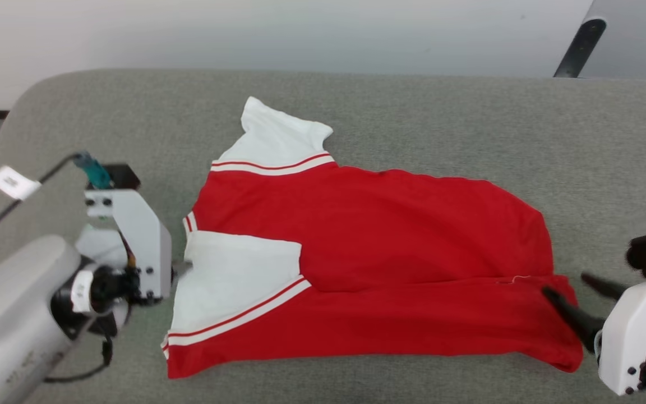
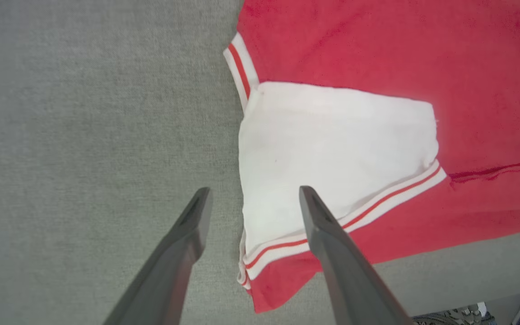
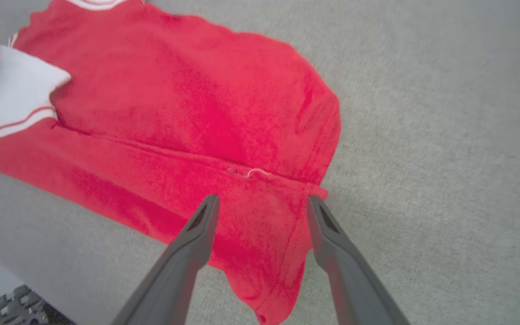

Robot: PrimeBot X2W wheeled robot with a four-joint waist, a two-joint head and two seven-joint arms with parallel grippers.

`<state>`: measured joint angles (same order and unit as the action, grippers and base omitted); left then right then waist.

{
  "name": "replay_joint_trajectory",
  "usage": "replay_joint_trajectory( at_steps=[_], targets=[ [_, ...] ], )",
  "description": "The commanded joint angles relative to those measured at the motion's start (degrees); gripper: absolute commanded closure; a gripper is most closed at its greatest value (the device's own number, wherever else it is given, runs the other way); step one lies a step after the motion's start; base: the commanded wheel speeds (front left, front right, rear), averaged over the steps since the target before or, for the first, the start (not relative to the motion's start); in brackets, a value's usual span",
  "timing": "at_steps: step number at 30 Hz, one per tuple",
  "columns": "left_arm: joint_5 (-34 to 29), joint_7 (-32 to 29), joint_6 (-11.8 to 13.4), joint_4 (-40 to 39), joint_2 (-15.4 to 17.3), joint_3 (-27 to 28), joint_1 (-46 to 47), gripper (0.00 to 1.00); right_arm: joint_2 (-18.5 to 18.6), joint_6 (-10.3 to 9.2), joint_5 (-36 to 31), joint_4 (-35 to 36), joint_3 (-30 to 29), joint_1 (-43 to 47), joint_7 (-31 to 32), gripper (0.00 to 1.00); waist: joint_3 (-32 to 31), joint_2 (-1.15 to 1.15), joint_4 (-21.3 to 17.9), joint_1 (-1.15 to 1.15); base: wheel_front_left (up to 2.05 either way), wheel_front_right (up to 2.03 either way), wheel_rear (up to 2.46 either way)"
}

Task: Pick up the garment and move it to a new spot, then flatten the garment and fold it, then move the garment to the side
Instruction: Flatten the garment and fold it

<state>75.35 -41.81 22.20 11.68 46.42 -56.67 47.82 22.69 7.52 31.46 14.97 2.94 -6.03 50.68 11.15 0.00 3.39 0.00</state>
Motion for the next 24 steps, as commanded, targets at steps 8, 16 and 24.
replay_joint_trajectory(
  at_steps=[8,16,24],
  targets=[
    [-7.15,11.29,-4.42,2.84,-0.27,2.30,5.11,0.00,1.81,-0.04,-7.44,-0.42,4.33,0.09,-28.98,0.00,-0.36,0.00,-3.29,0.00,0.00,0.00,0.00],
    [-11.95,21.27,-9.77,9.07,-2.78,3.94,10.34,0.00,-2.19,-0.05,-19.03,-4.26,3.98,-1.68,-52.63,0.00,2.03,0.00,-6.71,0.00,0.00,0.00,0.00],
    [-13.23,21.64,-15.22,18.17,-5.22,3.96,16.89,0.00,-8.88,-0.05,-24.79,-7.21,3.37,-2.91,-63.39,0.00,6.24,0.00,-10.70,0.00,0.00,0.00,0.00]
  ],
)
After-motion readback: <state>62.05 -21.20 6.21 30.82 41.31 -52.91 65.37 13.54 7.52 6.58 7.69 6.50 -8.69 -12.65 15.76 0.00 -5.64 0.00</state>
